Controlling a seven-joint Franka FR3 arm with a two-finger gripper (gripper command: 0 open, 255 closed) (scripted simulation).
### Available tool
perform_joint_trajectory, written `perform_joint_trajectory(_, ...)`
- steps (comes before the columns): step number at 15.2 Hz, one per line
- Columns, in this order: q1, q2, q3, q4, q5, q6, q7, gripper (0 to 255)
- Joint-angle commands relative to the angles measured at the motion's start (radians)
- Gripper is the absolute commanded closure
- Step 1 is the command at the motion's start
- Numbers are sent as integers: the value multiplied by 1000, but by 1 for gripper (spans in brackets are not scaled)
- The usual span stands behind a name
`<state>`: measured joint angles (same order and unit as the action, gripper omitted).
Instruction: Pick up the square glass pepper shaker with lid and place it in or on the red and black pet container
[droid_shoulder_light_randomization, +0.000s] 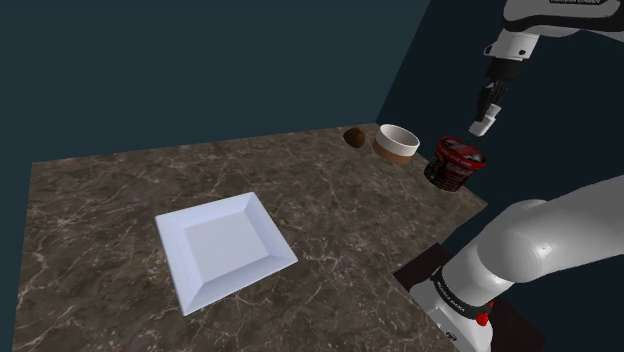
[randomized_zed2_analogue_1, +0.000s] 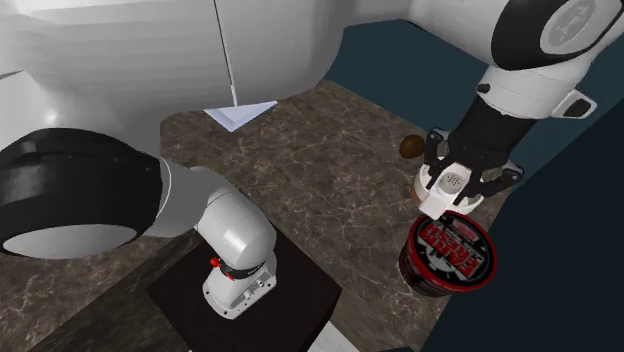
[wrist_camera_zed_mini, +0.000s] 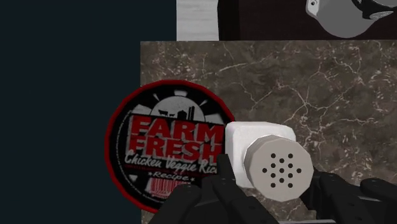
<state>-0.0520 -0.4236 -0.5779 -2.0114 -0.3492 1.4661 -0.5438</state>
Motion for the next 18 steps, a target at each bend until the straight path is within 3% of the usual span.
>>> perform_joint_trajectory(1, 3, 69, -52, 60, 8, 19, -60, 255)
perform_joint_trajectory(5, 5, 224, -153, 192, 61, 46, -181, 255)
perform_joint_trajectory(18, -5, 219, -167, 15, 51, 217, -152, 255)
